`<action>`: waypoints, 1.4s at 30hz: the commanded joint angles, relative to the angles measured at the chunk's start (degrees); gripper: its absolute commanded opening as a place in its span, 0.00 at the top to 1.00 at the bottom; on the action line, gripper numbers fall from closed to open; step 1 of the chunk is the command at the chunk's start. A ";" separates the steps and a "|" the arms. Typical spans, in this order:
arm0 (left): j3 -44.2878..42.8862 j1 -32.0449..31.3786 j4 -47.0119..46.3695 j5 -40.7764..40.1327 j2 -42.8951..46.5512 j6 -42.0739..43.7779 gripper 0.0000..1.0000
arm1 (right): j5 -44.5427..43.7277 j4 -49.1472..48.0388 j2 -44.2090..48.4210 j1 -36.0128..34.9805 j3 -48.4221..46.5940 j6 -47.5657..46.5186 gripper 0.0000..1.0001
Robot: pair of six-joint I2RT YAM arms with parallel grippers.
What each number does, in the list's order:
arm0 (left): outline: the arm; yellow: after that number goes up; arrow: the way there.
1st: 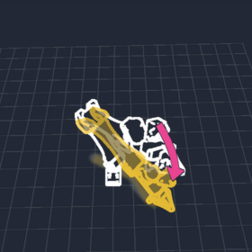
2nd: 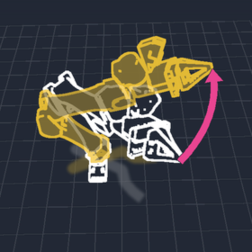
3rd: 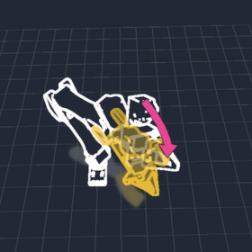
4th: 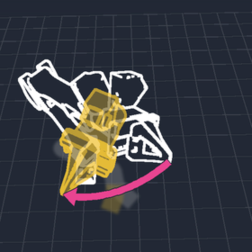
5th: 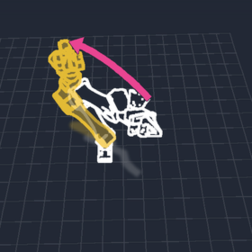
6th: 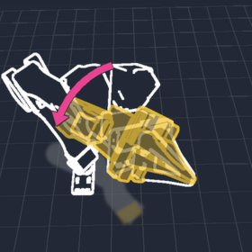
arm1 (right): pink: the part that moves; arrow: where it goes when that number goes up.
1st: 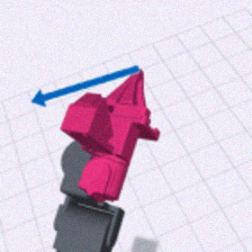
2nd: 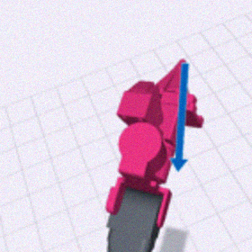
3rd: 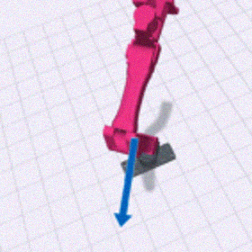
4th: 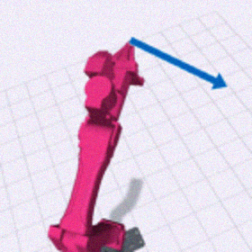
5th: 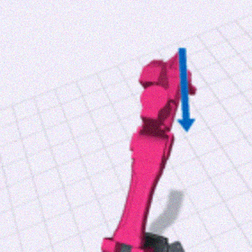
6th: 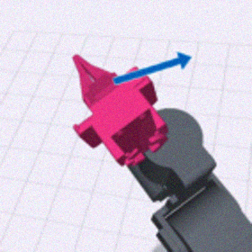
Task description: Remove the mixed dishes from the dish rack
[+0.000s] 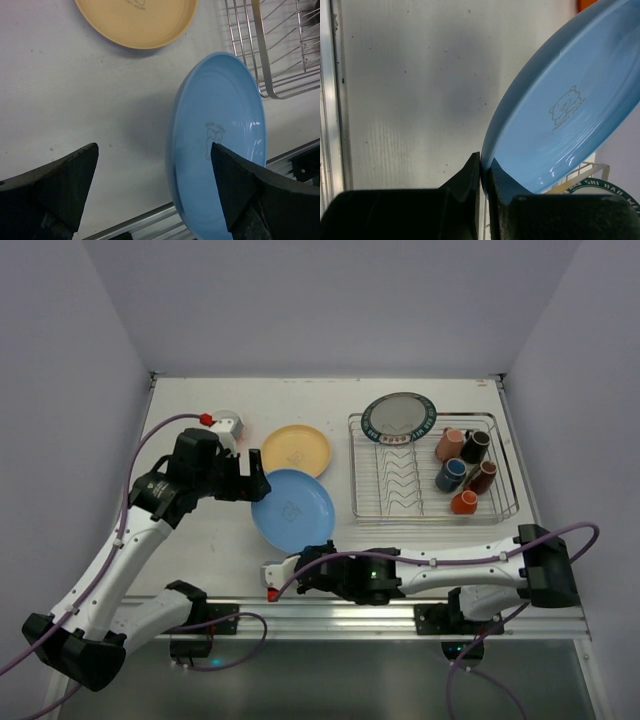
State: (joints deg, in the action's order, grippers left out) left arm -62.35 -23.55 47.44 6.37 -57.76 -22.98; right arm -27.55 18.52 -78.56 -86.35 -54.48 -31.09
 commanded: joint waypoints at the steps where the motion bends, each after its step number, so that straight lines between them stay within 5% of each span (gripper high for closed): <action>1: 0.91 -0.44 -0.42 2.25 2.30 3.03 0.02 | -4.26 -0.95 -3.08 -0.14 -4.84 -6.17 1.00; 4: 2.49 -0.44 -0.42 0.06 2.12 3.21 0.17 | -7.07 -0.59 -5.45 -0.14 -6.60 -6.88 1.00; 7: 3.46 -0.44 -0.33 -2.06 1.86 3.38 0.62 | -9.53 -0.59 -7.13 -0.14 -8.44 -7.23 1.00; 12: 3.99 -0.44 0.28 -5.57 1.07 3.47 0.83 | -10.85 -0.68 -7.39 -0.14 -9.33 -7.32 1.00; 14: 3.99 -0.44 0.28 -5.76 0.63 3.82 0.99 | -11.21 -0.86 -7.39 -0.05 -9.59 -7.23 1.00; 16: 3.55 -0.44 -0.24 -7.24 0.71 3.39 1.00 | -11.91 -1.56 -7.48 0.21 -9.59 -6.79 0.99; 17: 3.55 -0.44 -0.85 -9.43 0.89 3.12 1.00 | -12.17 -3.21 -7.39 1.08 -9.42 -5.66 0.86; 18: 3.46 -0.44 -1.55 -10.49 0.98 2.08 1.00 | -12.26 -4.19 -7.31 1.96 -9.16 -4.78 0.66; 19: 3.20 -0.44 -2.78 -12.07 0.81 1.19 1.00 | -12.35 -5.85 -7.13 2.93 -8.11 -3.64 0.02; 25: 1.18 1.13 -9.99 -19.73 -4.73 -8.03 1.00 | -7.87 -17.61 1.47 13.21 -4.25 10.33 0.01; 28: 2.13 5.87 -17.27 -17.19 -7.01 -13.30 1.00 | -9.62 -24.48 10.16 21.79 -0.30 25.74 0.01; 34: 1.36 8.34 -31.61 -15.77 -18.77 -19.11 1.00 | -6.90 -22.30 26.43 36.15 7.97 50.13 0.01; 42: -8.40 8.52 -37.24 -14.10 -36.54 -19.38 1.00 | -7.69 -24.23 41.20 38.01 15.44 51.83 0.01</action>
State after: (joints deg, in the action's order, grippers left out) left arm -66.30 -15.38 16.75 -7.51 -92.36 -40.38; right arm -34.33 -2.63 -39.53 -48.45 -40.99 15.94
